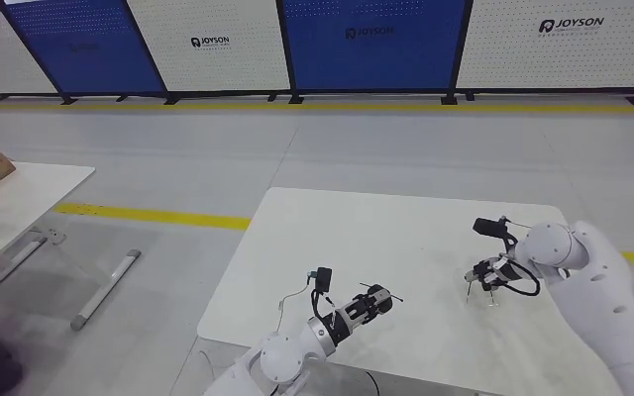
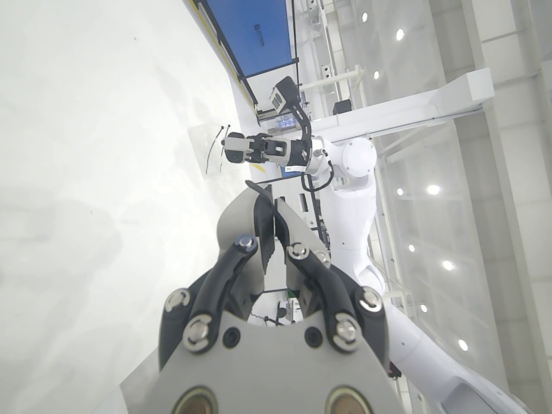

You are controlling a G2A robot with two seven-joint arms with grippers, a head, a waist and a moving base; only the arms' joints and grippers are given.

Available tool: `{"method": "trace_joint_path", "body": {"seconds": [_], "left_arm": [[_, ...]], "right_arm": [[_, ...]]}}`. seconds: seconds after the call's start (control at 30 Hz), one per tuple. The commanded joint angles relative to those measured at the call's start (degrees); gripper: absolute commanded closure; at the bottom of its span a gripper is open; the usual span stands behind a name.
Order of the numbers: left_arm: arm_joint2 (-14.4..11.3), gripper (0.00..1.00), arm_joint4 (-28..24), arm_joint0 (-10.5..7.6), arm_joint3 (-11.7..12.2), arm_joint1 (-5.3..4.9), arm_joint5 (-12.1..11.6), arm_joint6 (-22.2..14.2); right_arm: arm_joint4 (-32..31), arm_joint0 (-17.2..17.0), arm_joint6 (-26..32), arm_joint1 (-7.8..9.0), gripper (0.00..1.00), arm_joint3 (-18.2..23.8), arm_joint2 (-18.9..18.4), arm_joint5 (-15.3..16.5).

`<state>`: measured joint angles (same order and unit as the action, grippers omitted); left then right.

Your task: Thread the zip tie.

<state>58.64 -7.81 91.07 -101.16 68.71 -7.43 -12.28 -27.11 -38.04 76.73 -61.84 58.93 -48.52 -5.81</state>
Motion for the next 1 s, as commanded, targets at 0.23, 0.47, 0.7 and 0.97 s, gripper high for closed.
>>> {"method": "trace_joint_path", "body": {"seconds": [0.23, 0.47, 0.7, 0.97], "left_arm": [[0.0, 1.0, 0.0, 0.0, 0.0, 0.0, 0.0, 0.0], [0.0, 1.0, 0.0, 0.0, 0.0, 0.0, 0.0, 0.0], [0.0, 1.0, 0.0, 0.0, 0.0, 0.0, 0.0, 0.0], [0.0, 1.0, 0.0, 0.0, 0.0, 0.0, 0.0, 0.0]], "right_arm": [[0.1, 0.9, 0.1, -1.1, 0.71, -3.2, 1.9, 0.3], [0.3, 1.9, 0.4, -1.77, 0.73, -5.1, 2.8, 0.7], [0.4, 3.7, 0.9, -3.22, 0.73, -8.1, 4.9, 1.2], [1.1, 6.0, 0.4, -5.35, 0.73, -13.3, 7.4, 2.2]]}}
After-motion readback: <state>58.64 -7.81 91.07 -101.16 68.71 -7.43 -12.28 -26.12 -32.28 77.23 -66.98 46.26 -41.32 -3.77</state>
